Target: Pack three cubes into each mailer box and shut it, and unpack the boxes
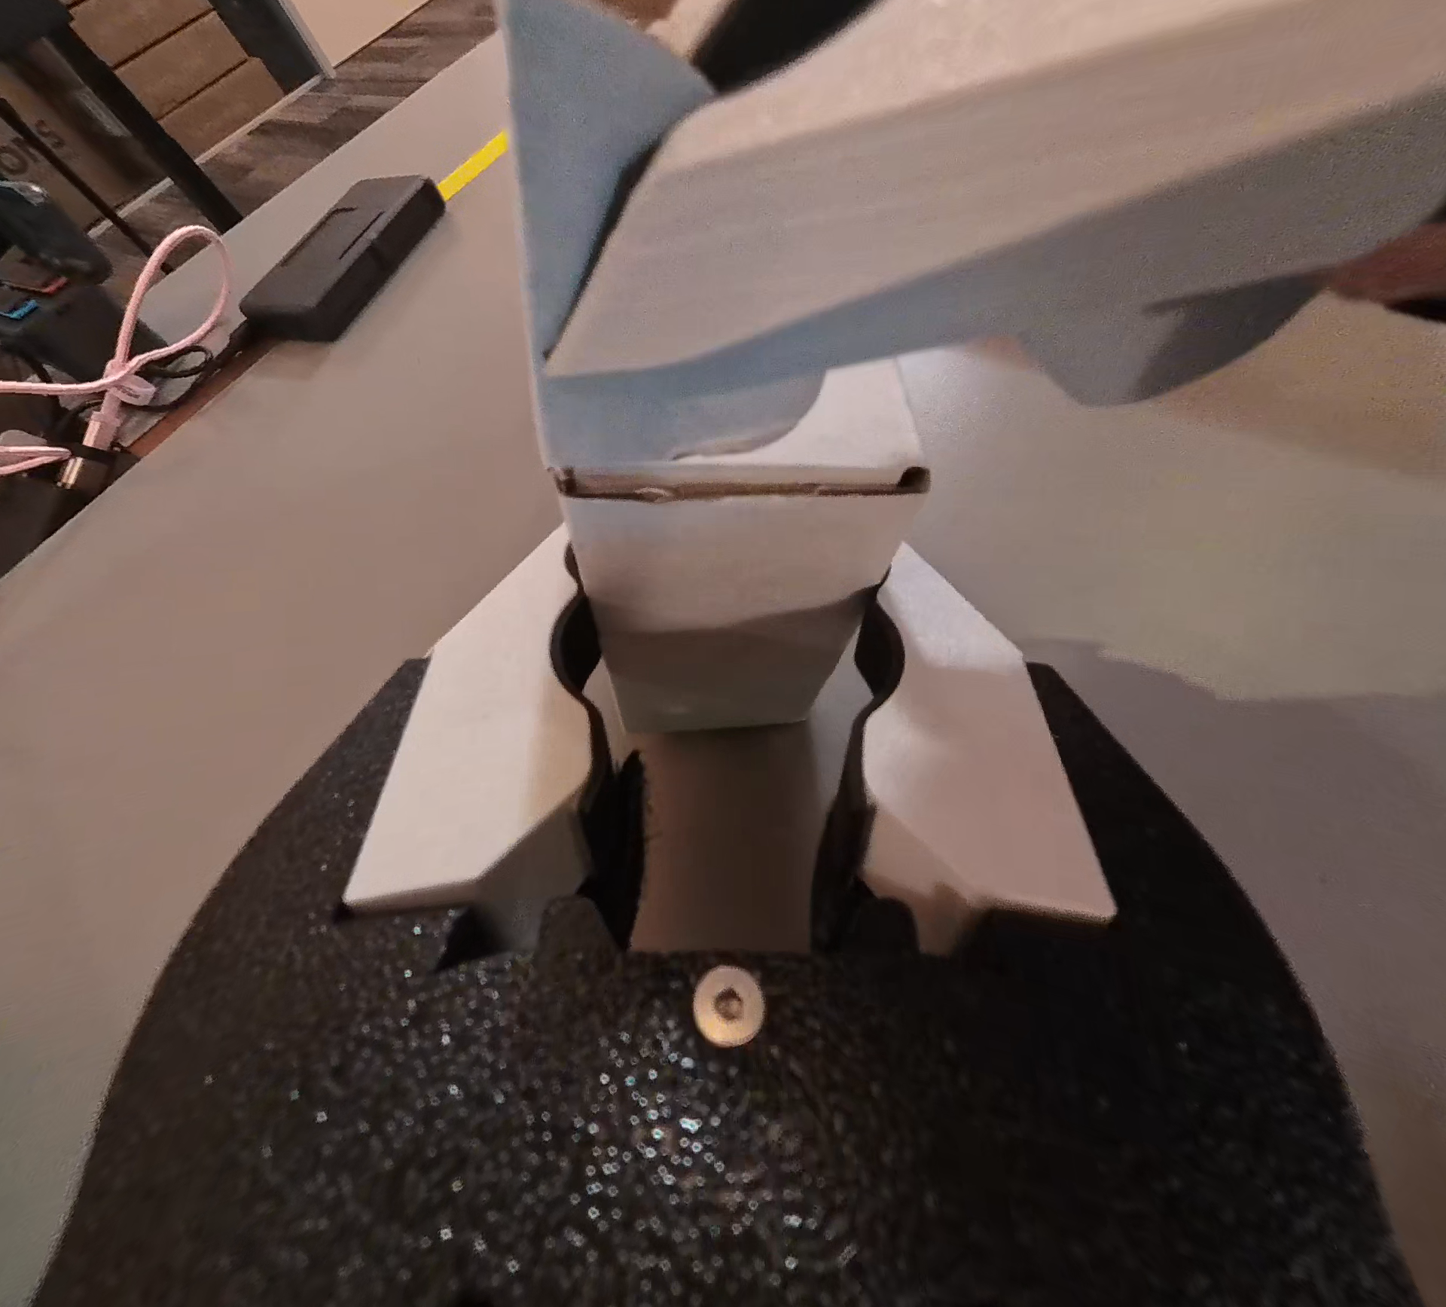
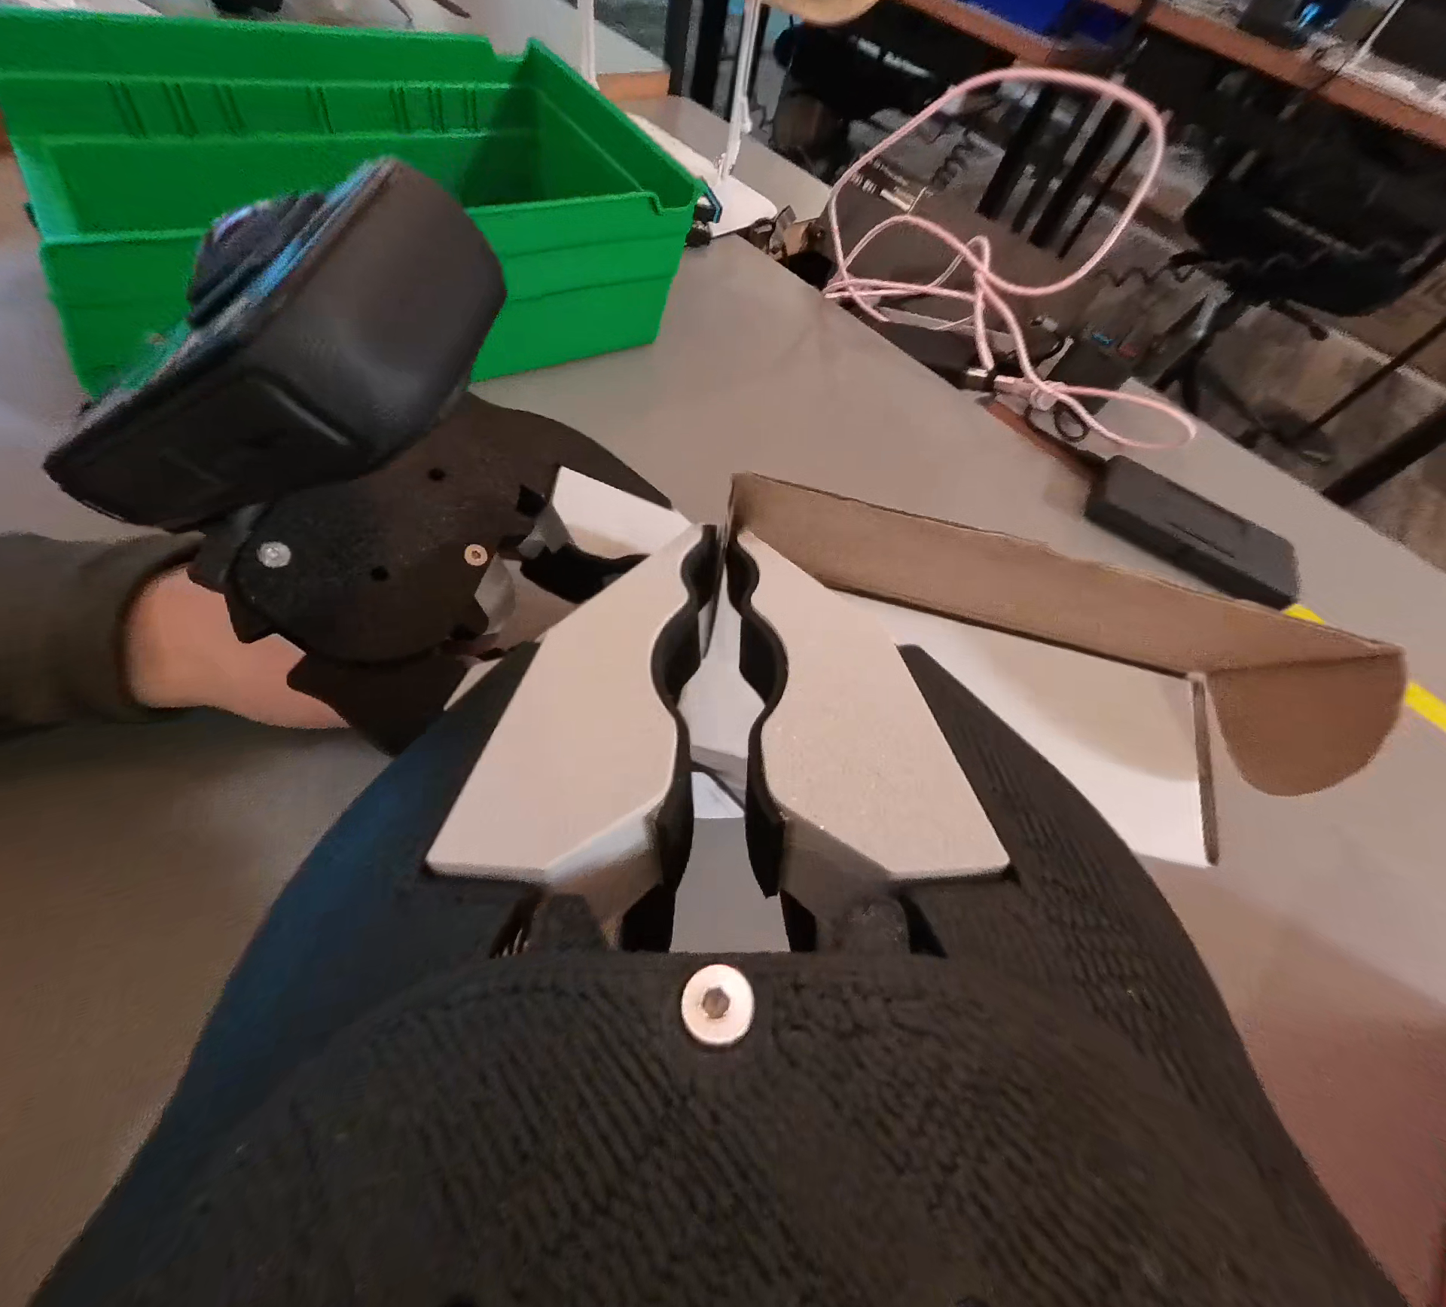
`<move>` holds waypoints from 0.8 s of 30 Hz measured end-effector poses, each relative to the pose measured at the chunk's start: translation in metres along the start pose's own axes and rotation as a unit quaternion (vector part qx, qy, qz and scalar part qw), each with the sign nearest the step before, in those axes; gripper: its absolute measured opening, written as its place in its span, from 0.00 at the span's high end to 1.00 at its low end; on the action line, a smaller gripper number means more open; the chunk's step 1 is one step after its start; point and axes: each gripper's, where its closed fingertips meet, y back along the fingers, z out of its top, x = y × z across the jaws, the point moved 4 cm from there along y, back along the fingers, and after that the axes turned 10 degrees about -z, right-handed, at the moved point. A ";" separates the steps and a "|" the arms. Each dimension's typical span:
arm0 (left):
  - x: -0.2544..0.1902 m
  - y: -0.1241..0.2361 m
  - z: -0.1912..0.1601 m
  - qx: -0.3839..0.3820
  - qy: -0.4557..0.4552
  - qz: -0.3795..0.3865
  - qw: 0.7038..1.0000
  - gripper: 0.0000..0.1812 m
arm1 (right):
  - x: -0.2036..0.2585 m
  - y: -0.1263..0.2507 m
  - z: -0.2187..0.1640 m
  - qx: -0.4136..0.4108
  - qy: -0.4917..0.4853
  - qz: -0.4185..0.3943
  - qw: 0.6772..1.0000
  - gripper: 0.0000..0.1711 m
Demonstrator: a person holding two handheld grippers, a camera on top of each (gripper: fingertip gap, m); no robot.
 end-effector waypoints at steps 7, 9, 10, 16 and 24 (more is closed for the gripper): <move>0.004 0.000 -0.002 -0.010 0.030 -0.014 0.999 0.64 | -0.001 -0.006 -0.001 0.026 -0.027 0.020 0.999 1.00; 0.004 0.000 -0.002 -0.011 0.032 -0.017 0.999 0.64 | 0.001 -0.006 -0.002 0.015 -0.022 0.009 1.000 1.00; 0.004 0.001 -0.002 -0.011 0.033 -0.017 0.999 0.64 | 0.001 -0.006 -0.002 0.011 -0.022 0.004 1.000 1.00; 0.004 0.001 -0.002 -0.007 0.035 -0.011 0.999 0.64 | 0.001 -0.007 0.000 0.026 -0.066 0.007 0.997 1.00; 0.006 0.002 -0.004 -0.010 0.047 -0.016 0.999 0.64 | 0.004 -0.009 -0.001 0.014 -0.111 0.010 0.994 0.99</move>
